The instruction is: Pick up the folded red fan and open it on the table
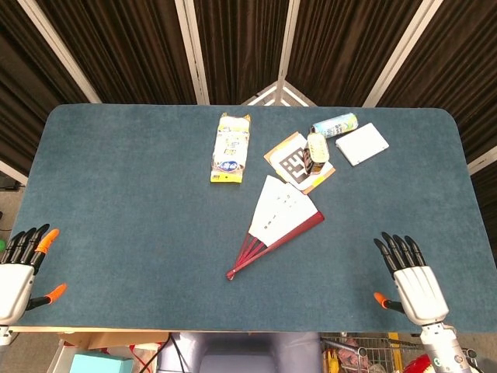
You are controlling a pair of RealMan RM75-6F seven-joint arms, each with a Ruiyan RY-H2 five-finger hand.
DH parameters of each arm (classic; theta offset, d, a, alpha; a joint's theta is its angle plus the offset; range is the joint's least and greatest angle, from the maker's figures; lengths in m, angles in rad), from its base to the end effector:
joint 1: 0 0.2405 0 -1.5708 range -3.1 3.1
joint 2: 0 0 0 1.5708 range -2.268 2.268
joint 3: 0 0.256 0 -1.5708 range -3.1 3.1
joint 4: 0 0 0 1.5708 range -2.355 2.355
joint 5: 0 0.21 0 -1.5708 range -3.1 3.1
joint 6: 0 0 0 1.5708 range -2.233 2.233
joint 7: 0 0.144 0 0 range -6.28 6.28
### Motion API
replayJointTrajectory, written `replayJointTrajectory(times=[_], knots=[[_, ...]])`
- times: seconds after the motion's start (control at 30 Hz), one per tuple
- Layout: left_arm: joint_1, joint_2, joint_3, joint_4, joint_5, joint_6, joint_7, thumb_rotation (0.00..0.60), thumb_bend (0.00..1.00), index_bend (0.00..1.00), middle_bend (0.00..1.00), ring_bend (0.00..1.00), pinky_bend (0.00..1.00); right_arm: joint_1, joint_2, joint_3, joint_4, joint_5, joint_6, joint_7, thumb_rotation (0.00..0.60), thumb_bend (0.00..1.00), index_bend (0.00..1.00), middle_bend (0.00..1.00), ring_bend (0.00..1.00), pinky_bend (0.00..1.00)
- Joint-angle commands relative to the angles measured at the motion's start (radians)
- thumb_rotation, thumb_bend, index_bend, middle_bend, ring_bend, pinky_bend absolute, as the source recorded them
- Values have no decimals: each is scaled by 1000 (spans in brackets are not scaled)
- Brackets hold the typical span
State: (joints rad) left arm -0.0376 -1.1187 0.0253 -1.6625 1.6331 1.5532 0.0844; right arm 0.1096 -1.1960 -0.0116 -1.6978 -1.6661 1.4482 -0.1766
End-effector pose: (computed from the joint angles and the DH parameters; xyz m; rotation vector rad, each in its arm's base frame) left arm -0.2930 0.1494 0.1471 -1.4835 -0.8581 -0.9144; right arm -0.2645 -0.1696 0.1087 1.6097 -0.8565 0.9546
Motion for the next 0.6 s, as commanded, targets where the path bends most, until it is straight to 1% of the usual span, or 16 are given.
replayJointTrajectory(times=[0.03, 0.23, 0.37, 0.5, 0.6], knots=[[1, 0, -1, 0, 0, 2, -1, 600, 0, 0, 0, 0, 0, 18, -20, 18, 24, -1, -7, 4, 600, 84, 0, 0, 0, 0], [-1, -2, -3, 1, -3, 0, 2, 600, 0, 0, 0, 0, 0, 72, -80, 70, 87, 48, -67, -29, 600, 84, 0, 0, 0, 0], [-1, -2, -2, -1, -7, -4, 4, 600, 0, 0, 0, 0, 0, 112, -130, 98, 127, 70, -106, -25, 600, 84, 0, 0, 0, 0], [-2, -3, -2, -5, -9, -8, 6, 600, 0, 0, 0, 0, 0, 150, -202, 117, 187, 67, -123, 2, 600, 84, 31, 0, 0, 0], [-4, -5, -3, -6, -11, -12, 12, 600, 0, 0, 0, 0, 0, 174, -260, 121, 232, 65, -140, 13, 600, 84, 39, 0, 0, 0]])
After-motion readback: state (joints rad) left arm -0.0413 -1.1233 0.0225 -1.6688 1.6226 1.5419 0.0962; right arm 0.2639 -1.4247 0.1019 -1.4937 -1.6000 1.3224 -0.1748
